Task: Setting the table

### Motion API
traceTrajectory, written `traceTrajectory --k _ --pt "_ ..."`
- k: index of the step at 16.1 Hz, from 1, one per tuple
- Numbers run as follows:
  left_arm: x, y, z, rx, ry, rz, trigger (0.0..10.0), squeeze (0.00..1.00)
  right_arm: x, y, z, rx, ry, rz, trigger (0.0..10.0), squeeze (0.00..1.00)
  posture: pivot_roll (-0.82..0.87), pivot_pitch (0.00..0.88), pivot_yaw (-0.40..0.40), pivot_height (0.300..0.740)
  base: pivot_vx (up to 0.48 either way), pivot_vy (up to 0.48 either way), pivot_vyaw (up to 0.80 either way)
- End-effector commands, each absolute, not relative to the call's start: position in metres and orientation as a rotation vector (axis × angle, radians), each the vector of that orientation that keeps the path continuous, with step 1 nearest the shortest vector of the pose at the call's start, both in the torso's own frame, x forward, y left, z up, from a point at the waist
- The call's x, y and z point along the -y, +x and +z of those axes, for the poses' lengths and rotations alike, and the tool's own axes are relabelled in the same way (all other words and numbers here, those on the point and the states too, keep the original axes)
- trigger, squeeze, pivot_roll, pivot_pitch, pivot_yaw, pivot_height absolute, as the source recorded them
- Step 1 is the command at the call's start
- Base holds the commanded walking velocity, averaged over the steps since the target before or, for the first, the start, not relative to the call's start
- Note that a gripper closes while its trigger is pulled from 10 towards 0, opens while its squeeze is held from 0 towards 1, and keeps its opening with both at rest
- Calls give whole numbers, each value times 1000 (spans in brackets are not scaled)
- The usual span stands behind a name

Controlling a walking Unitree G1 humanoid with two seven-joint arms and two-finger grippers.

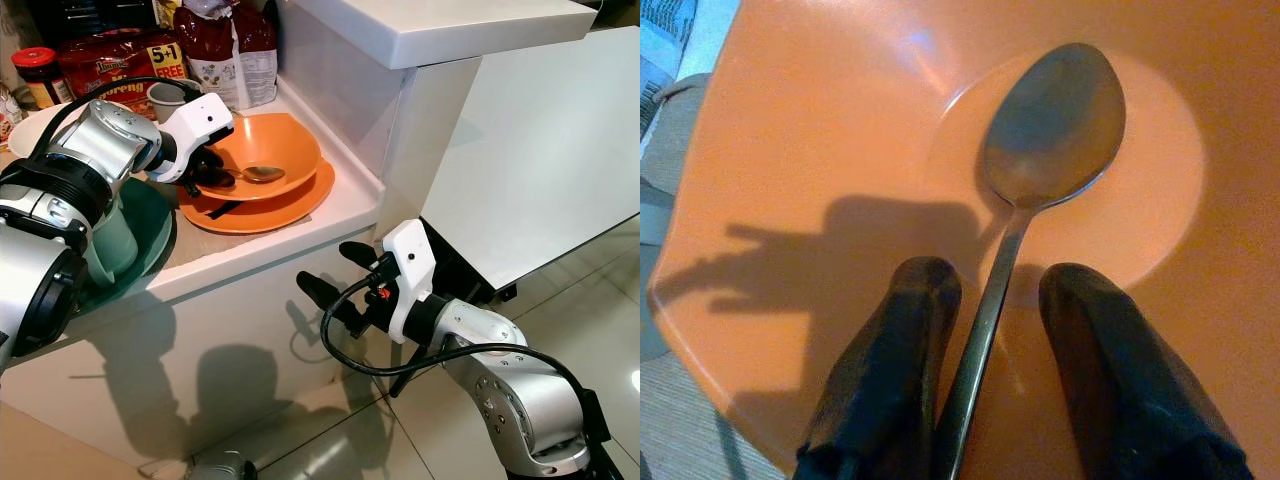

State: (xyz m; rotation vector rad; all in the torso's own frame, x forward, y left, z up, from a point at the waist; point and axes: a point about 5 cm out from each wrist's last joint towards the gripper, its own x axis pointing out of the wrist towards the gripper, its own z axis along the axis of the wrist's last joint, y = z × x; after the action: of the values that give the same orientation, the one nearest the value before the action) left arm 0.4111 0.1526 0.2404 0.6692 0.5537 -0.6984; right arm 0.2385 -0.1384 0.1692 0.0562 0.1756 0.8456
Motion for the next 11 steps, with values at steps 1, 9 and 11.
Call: traceTrajectory --k 1,9,11 --pt "-153 411 240 -572 677 -689 0 0 137 236 171 -177 42 866 10000 0 153 7 21 740 0 0 0" --pt "-152 411 237 -581 723 -686 0 0 138 236 170 -180 33 865 10000 0 151 2 28 740 0 0 0" --pt "-152 411 238 -575 722 -682 0 0 138 236 170 -180 31 864 10000 0 151 1 28 740 0 0 0"
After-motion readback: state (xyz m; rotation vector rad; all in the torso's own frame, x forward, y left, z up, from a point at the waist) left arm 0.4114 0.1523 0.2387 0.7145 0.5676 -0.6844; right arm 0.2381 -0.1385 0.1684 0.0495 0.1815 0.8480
